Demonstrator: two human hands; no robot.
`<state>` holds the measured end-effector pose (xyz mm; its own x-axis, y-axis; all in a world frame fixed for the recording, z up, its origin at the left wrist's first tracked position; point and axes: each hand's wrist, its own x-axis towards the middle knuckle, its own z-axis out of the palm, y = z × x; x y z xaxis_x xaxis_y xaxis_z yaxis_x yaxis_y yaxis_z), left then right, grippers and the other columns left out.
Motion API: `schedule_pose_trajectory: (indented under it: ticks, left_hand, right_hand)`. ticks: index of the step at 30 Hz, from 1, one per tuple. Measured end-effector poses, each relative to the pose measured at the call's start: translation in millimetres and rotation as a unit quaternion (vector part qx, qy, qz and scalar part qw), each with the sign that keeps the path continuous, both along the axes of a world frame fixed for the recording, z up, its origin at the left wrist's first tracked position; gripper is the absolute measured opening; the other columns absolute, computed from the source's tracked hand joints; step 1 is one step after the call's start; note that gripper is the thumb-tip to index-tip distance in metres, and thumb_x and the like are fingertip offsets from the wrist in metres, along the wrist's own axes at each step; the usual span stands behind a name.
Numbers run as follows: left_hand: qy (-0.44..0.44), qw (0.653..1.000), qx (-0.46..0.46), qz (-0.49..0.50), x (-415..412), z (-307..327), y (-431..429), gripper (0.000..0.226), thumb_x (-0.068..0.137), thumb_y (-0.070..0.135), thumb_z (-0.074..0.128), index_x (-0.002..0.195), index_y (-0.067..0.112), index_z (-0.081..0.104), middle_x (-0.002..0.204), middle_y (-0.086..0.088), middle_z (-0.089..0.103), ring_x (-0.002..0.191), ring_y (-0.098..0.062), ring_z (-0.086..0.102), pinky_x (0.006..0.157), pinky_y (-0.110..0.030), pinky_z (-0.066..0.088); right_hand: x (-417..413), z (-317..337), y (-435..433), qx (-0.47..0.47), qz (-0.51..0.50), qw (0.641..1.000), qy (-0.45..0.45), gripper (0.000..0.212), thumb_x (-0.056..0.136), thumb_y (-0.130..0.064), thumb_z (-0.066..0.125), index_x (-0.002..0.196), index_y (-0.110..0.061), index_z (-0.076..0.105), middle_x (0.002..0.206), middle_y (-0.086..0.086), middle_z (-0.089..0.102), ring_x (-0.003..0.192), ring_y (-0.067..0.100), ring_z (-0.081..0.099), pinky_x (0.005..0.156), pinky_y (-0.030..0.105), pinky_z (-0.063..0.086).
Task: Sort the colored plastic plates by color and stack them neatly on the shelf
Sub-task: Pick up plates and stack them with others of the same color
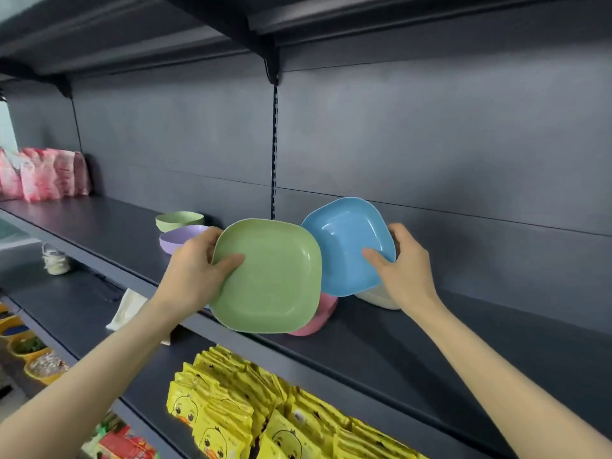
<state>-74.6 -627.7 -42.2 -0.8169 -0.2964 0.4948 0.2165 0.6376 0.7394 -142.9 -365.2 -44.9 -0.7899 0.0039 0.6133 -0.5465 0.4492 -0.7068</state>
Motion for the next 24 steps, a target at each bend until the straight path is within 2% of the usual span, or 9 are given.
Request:
schedule_pose_trajectory:
  ticks: [3,5,7,9,12,15,18,22,24]
  left_hand:
    - [0.007,1.000,-0.015,-0.016,-45,2,-25,0.020,0.085,0.018,0.066,0.102,0.012,0.059,0.082,-0.001,0.067,0.081,-0.025,0.063,0.069,-0.036,0.050]
    - [0.009,0.999,-0.025,-0.045,-79,1,-39,0.019,0.085,0.019,0.067,0.101,0.015,0.058,0.080,0.004,0.065,0.080,-0.022,0.062,0.065,-0.030,0.049]
    - [0.004,0.997,-0.039,-0.070,-114,1,-52,0.018,0.083,0.020,0.068,0.097,0.015,0.058,0.081,0.004,0.065,0.080,-0.024,0.062,0.065,-0.032,0.049]
    - [0.000,0.994,-0.058,-0.091,-148,1,-58,0.020,0.082,0.021,0.070,0.097,0.013,0.059,0.083,0.002,0.064,0.081,-0.026,0.061,0.066,-0.034,0.048]
    - [-0.014,0.988,-0.083,-0.132,-193,4,-57,0.022,0.083,0.019,0.069,0.100,0.012,0.059,0.083,0.004,0.058,0.080,-0.021,0.054,0.058,-0.025,0.037]
    - [-0.037,0.978,-0.106,-0.177,-233,1,-49,0.026,0.083,0.018,0.068,0.105,0.009,0.058,0.085,-0.001,0.058,0.082,-0.022,0.050,0.068,-0.024,0.034]
    - [-0.061,0.966,-0.132,-0.215,-267,-2,-42,0.031,0.083,0.016,0.067,0.110,0.006,0.055,0.094,-0.011,0.063,0.089,-0.031,0.055,0.071,-0.030,0.040]
    - [-0.073,0.945,-0.184,-0.261,-305,-14,-30,0.048,0.083,0.014,0.065,0.127,0.018,0.045,0.113,-0.009,0.062,0.106,-0.034,0.053,0.088,-0.038,0.045]
    - [-0.083,0.933,-0.208,-0.282,-316,-22,-20,0.054,0.083,0.014,0.064,0.131,0.024,0.043,0.117,-0.009,0.062,0.108,-0.033,0.053,0.091,-0.039,0.045]
  right_hand:
    - [-25,1,-16,0.000,-0.025,1.000,0.005,0.022,0.084,-0.015,0.065,0.103,-0.019,0.053,0.090,-0.010,0.061,0.090,0.017,0.058,0.079,0.032,0.048]
    - [-42,-3,-23,-0.003,-0.056,0.998,0.009,0.023,0.085,-0.015,0.065,0.104,-0.018,0.053,0.093,-0.005,0.062,0.091,0.018,0.058,0.079,0.033,0.049]
    - [-56,-6,-29,-0.006,-0.090,0.996,0.004,0.023,0.086,-0.014,0.065,0.104,-0.018,0.052,0.094,-0.004,0.061,0.090,0.017,0.057,0.076,0.030,0.048]
    - [-66,-7,-35,-0.012,-0.122,0.992,-0.003,0.023,0.086,-0.014,0.065,0.102,-0.020,0.050,0.092,-0.006,0.059,0.089,0.016,0.056,0.071,0.024,0.045]
    - [-77,-10,-41,-0.022,-0.180,0.983,-0.013,0.023,0.086,-0.014,0.065,0.101,-0.020,0.049,0.087,-0.012,0.056,0.089,0.016,0.054,0.066,0.021,0.042]
    - [-84,-14,-41,-0.022,-0.235,0.971,-0.023,0.023,0.087,-0.014,0.064,0.105,-0.017,0.049,0.088,-0.013,0.054,0.090,0.016,0.053,0.068,0.023,0.040]
    - [-90,-17,-36,-0.016,-0.282,0.959,-0.022,0.026,0.086,-0.013,0.064,0.109,-0.013,0.050,0.090,-0.009,0.054,0.084,0.012,0.051,0.059,0.011,0.039]
    - [-102,-24,-32,-0.012,-0.316,0.949,-0.021,0.026,0.086,-0.015,0.065,0.106,-0.012,0.050,0.093,-0.004,0.056,0.081,0.014,0.052,0.060,0.017,0.038]
    - [-107,-27,-31,-0.011,-0.319,0.947,-0.024,0.025,0.086,-0.014,0.066,0.105,-0.013,0.050,0.090,-0.006,0.056,0.077,0.007,0.053,0.057,0.011,0.040]
